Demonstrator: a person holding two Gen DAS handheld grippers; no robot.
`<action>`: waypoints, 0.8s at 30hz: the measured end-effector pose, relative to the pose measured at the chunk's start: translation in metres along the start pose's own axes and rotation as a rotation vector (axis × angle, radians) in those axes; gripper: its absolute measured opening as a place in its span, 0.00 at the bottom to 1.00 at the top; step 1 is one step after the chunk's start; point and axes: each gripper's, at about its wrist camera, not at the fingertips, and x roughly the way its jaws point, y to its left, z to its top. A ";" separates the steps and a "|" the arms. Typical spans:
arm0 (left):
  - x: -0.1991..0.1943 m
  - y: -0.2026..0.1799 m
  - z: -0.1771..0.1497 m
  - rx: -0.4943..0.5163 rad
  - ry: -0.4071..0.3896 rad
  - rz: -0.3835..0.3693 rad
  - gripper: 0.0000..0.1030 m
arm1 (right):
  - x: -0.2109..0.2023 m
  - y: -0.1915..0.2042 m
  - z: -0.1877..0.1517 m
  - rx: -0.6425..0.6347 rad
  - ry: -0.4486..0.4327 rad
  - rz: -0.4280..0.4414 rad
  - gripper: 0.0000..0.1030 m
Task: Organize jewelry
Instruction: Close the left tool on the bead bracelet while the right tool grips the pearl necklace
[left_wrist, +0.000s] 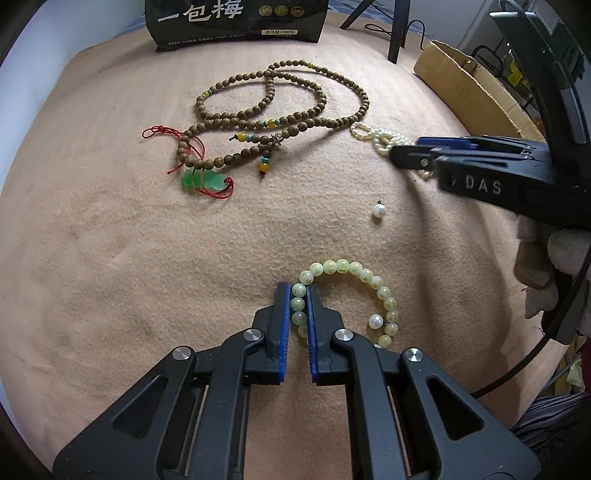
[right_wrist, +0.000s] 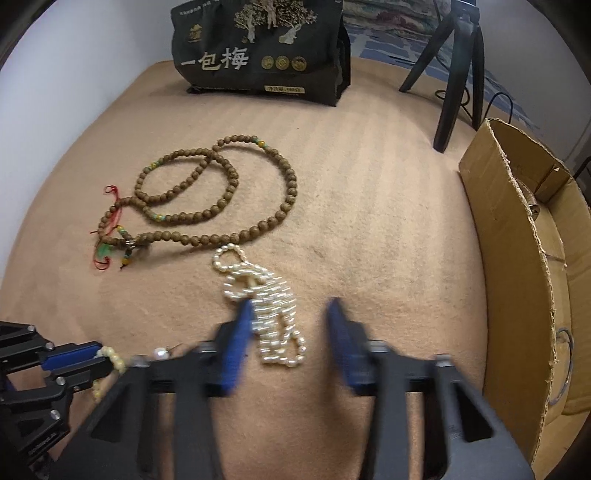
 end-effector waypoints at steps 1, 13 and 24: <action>0.000 0.000 0.000 0.003 -0.001 0.003 0.06 | -0.002 0.000 -0.001 0.004 0.000 0.006 0.08; -0.020 -0.008 0.001 -0.016 -0.043 -0.004 0.05 | -0.033 -0.008 -0.007 0.008 -0.056 0.008 0.06; -0.062 -0.021 0.005 -0.028 -0.136 -0.063 0.05 | -0.082 -0.020 -0.012 0.052 -0.152 0.034 0.06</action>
